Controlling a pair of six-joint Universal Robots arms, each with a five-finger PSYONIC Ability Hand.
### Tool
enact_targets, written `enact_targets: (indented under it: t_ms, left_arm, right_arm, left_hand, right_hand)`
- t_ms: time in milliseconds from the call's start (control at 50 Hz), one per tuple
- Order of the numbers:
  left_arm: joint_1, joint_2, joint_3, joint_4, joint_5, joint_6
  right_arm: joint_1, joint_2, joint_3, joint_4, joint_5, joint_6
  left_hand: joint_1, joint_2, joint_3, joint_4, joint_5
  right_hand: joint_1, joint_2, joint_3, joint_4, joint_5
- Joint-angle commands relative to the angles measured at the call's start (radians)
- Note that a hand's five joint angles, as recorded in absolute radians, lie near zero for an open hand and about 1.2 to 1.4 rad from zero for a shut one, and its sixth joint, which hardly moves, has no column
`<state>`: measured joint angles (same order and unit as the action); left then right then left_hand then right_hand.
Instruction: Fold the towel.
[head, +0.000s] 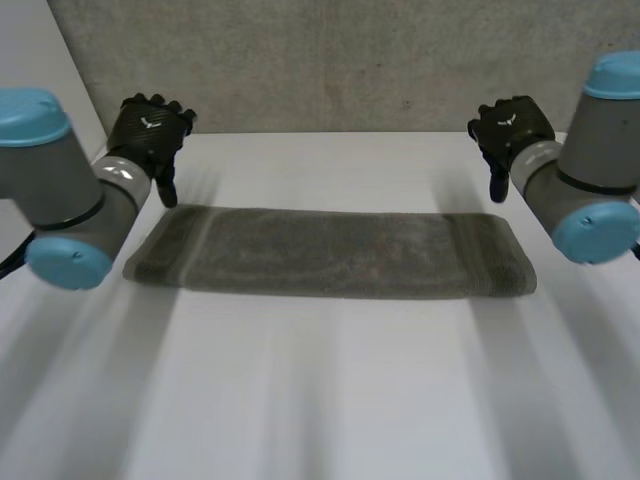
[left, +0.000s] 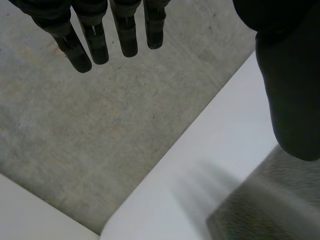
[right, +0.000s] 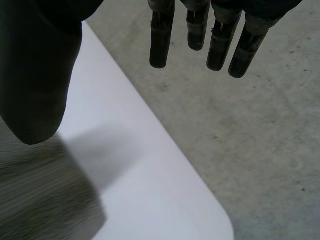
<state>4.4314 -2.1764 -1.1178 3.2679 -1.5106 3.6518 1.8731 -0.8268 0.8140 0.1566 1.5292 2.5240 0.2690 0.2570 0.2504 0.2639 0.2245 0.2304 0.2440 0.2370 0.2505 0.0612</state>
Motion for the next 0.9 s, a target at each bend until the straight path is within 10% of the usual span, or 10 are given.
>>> enact_targets:
  t_ms: [20,340,660,740,900]
  left_arm:
    - [0.011,0.162,-0.272,0.026,0.018,-0.078]
    - [0.003,0.283,-0.585,0.15,0.061,-0.171]
    - [0.002,0.282,-0.599,0.156,0.061,-0.2]
    - [0.002,0.282,-0.599,0.156,0.061,-0.213]
    - [0.005,0.294,-0.612,0.156,0.061,-0.213]
  right_arm:
    - [-0.017,-0.207,0.396,-0.084,-0.031,-0.002]
    - [-0.115,-0.164,0.646,-0.273,-0.044,0.007]
    - [-0.14,-0.017,0.567,-0.295,-0.073,0.007]
    - [-0.153,-0.017,0.562,-0.295,-0.087,0.01]
    - [-0.251,-0.06,0.567,-0.281,-0.09,-0.001]
  left_hand:
    - [-0.085,-0.073,-0.066,-0.08,-0.215]
    - [-0.085,-0.073,-0.066,-0.08,-0.215]
    - [-0.085,-0.073,-0.066,-0.08,-0.215]
    - [-0.085,-0.073,-0.066,-0.08,-0.215]
    - [-0.088,-0.076,-0.069,-0.083,-0.218]
  right_hand:
    - [-0.056,-0.069,-0.062,-0.076,-0.061]
    - [-0.056,-0.069,-0.062,-0.076,-0.061]
    - [0.489,0.475,0.482,0.469,0.483]
    - [1.164,1.15,1.157,1.143,1.158]
    - [1.166,1.152,1.159,1.146,1.161]
